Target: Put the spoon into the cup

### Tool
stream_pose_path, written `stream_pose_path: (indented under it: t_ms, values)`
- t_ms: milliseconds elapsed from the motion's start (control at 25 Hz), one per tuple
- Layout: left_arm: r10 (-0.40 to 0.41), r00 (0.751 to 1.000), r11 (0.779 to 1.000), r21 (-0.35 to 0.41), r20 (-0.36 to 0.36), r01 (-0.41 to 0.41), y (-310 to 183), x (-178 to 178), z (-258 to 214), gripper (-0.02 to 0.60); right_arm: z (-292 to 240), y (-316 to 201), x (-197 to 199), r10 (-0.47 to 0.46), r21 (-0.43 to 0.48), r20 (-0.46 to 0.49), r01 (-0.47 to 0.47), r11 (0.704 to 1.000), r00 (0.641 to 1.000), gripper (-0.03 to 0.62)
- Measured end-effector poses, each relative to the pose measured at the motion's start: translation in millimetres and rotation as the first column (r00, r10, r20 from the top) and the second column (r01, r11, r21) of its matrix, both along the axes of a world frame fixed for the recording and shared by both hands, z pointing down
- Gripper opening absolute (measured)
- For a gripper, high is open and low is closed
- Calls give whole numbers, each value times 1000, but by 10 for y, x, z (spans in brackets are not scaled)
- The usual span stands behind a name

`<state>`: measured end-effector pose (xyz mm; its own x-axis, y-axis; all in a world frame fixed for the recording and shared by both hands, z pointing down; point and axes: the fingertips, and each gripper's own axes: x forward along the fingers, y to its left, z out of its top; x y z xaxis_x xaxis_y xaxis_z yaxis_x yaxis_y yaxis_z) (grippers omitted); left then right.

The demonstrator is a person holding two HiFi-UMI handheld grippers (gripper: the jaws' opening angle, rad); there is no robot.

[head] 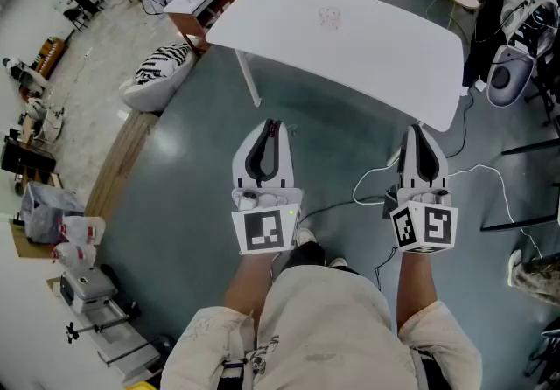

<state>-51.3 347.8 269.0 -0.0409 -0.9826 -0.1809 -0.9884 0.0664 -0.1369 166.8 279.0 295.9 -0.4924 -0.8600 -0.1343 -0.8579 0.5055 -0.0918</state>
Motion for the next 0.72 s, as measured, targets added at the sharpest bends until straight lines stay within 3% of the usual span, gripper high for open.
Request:
stream_pose_path:
  t_ms: [240, 720]
  values:
    - [-16, 1000, 1000, -17, 11, 16, 335, 420, 47, 41, 2, 285, 444, 9, 10, -7, -9, 1000, 1000, -12]
    - [-7, 1000, 998, -63, 5, 7, 704, 800, 255, 41, 148, 718, 672, -27, 13, -26, 27, 1000, 999, -12]
